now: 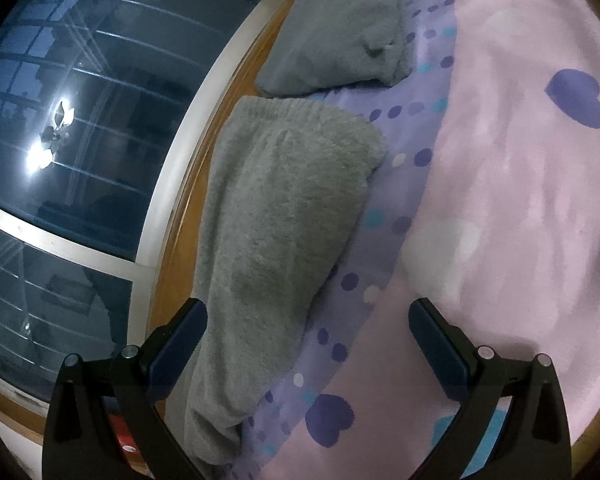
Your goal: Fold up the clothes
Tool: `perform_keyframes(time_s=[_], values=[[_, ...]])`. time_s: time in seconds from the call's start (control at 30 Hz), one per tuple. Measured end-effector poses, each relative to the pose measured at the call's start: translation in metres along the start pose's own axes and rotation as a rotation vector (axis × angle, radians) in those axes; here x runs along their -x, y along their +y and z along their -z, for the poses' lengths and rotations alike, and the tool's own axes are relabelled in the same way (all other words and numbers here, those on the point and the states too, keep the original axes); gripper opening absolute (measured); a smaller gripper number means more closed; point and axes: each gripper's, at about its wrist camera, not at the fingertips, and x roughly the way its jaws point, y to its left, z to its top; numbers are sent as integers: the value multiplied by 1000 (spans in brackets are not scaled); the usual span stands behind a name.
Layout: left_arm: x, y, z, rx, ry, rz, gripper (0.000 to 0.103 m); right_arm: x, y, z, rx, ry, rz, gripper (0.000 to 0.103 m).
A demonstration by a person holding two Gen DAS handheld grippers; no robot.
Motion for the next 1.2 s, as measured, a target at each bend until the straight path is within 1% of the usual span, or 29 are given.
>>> perform_keyframes(time_s=[0.03, 0.07, 0.1, 0.13, 0.2, 0.3, 0.37, 0.43, 0.47, 0.57, 0.63, 0.73, 0.77, 0.8, 0.83, 0.87, 0.9, 0.93, 0.97, 1.0, 1.07, 1.13, 1.2], values=[[-1, -3, 1, -3, -6, -18, 30, -1, 2, 0, 2, 5, -2, 103], [-3, -6, 2, -6, -13, -36, 21, -2, 5, 0, 7, 5, -3, 103], [-4, -8, 3, -9, -19, -54, 16, 0, 6, 0, 14, -1, -1, 103], [2, -14, 10, -22, -38, -46, 12, 1, 8, 0, 21, -8, 2, 103], [17, -28, 28, -54, -80, -20, 11, 6, 11, -1, 41, -29, 9, 103], [43, -42, 50, -81, -140, 81, 10, 15, 19, -1, 106, -67, 21, 103], [52, -44, 51, -66, -155, 124, 10, 16, 22, -4, 118, -89, 45, 103], [58, -46, 46, -47, -160, 158, 10, 9, 20, -13, 95, -79, 82, 103], [58, -49, 49, -49, -164, 160, 10, 4, 20, -17, 90, -74, 111, 103], [58, -59, 59, -64, -168, 171, 10, -15, 30, -29, 168, -62, 287, 103], [62, -63, 56, -74, -170, 174, 10, -29, 38, -39, 206, -50, 320, 103], [69, -57, 53, -48, -174, 173, 10, -55, 39, -55, 161, -3, 344, 103], [72, -53, 52, -32, -175, 178, 10, -57, 39, -60, 148, -21, 358, 100], [76, -49, 51, -13, -182, 192, 10, -60, 39, -64, 130, -32, 369, 79], [72, -45, 45, 6, -193, 210, 10, -61, 35, -68, 96, -24, 372, 55], [75, -41, 41, 24, -201, 225, 10, -61, 29, -73, 45, -14, 349, 47], [80, -36, 38, 41, -209, 241, 10, -58, 24, -77, -1, -17, 284, 21], [80, -32, 38, 57, -220, 254, 10, -52, 22, -80, -29, -32, 233, 2], [90, -27, 31, 66, -232, 268, 10, -44, 19, -85, -57, -49, 182, 2], [98, -25, 31, 71, -246, 286, 10, -34, 16, -90, -84, -71, 133, 2], [110, -23, 39, 90, -260, 324, 10, -14, 10, -100, -131, -111, 46, 2], [122, -21, 49, 114, -261, 335, 9, 0, 6, -107, -136, -124, 21, 2], [129, -14, 56, 140, -261, 342, 9, 10, 2, -111, -127, -137, 28, 2]])
